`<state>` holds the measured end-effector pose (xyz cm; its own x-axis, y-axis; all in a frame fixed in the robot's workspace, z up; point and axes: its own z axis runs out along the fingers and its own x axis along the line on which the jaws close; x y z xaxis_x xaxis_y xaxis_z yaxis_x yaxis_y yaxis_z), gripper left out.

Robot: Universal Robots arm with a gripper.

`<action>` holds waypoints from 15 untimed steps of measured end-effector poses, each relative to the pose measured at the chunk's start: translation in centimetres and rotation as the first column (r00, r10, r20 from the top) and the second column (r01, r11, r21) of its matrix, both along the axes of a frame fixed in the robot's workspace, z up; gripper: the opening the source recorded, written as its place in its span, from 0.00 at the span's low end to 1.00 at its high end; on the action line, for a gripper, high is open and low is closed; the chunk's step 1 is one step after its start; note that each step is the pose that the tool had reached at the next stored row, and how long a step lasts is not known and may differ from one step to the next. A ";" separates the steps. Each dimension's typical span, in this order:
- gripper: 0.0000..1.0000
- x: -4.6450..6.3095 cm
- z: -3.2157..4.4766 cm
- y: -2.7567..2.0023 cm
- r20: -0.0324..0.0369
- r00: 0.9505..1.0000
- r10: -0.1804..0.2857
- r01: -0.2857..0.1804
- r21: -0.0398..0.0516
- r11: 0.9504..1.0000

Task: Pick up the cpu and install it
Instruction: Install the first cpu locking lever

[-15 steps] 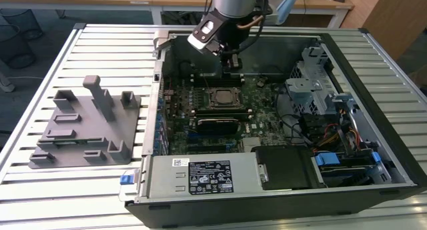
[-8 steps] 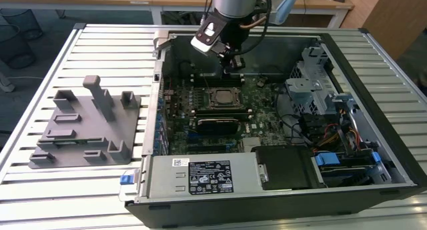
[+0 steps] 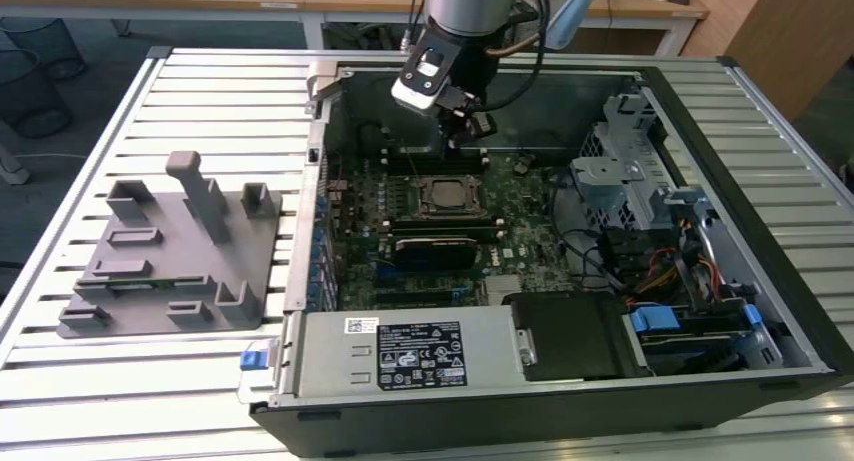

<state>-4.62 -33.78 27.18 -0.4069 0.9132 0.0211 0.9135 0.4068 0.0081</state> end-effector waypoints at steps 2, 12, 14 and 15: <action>0.11 0.0 -0.01 0.00 0.000 0.999 0.036 -0.036 -0.001 0.999; 0.11 0.0 -0.02 0.00 0.000 0.982 0.190 -0.190 -0.003 0.982; 0.11 0.0 -0.03 0.01 0.000 0.977 0.214 -0.214 -0.003 0.977; 0.11 0.0 -0.03 0.00 0.000 0.973 0.229 -0.229 -0.003 0.973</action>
<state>-4.62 -33.78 27.15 -0.6051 0.7959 0.0186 0.7961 0.6051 0.0065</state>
